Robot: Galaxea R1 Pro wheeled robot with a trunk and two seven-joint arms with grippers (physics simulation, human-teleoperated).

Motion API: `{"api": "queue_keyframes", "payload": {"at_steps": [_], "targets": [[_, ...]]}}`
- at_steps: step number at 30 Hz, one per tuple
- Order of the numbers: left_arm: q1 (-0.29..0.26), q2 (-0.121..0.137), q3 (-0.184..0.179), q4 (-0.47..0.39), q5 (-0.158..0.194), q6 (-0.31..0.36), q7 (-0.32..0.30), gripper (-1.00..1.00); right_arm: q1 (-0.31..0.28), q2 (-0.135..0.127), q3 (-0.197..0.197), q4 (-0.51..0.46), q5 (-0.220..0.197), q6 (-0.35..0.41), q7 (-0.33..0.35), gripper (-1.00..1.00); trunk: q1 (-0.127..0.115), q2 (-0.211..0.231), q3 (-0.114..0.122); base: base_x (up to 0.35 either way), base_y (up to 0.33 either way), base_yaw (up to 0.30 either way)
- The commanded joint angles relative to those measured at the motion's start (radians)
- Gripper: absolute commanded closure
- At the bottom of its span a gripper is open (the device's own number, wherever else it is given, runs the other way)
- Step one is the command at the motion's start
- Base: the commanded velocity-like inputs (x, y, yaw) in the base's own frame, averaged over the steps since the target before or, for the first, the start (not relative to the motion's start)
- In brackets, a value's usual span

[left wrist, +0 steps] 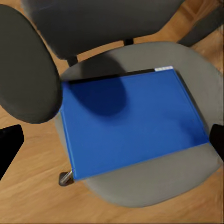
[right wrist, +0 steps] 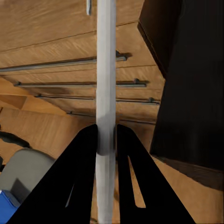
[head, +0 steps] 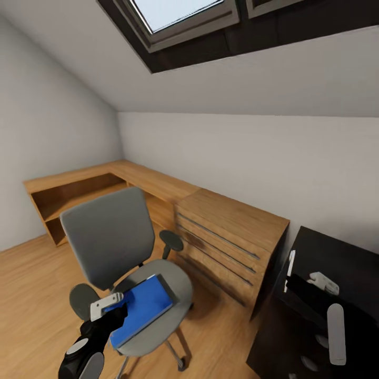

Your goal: In the bedroom, organize the workspace by keeping the computer under the desk, ensuring the monitor is on the desk, placing the keyboard on the desk next to the monitor, placing the mouse on the desk next to the keyboard, moving the folder from the swivel chair onto the desk next to the mouse, stacking the notebook on top of the folder with the pen on top of the notebook, and positioning the swivel chair next to the desk.

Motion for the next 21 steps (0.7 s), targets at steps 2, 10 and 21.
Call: {"api": "queue_keyframes", "payload": {"at_steps": [2,10,21], "targets": [[-0.001,0.001,-0.002,-0.001,0.008,0.002,0.009,-1.00,-0.001,0.001,-0.003,0.000,0.001,0.005,0.005,1.00,0.000,-0.001,-0.001,0.101,-0.199,-0.296],[-0.001,0.001,-0.002,-0.001,0.008,0.002,0.009,-1.00,-0.001,-0.018,-0.004,0.002,0.001,0.003,0.006,1.00,0.000,-0.001,-0.001,0.019,-0.042,-0.271],[-0.001,0.000,-0.003,-0.002,0.008,0.003,0.009,-1.00,-0.002,-0.024,0.002,0.015,0.007,-0.033,0.002,1.00,0.000,-0.001,-0.001,0.001,-0.001,-0.037]]}}
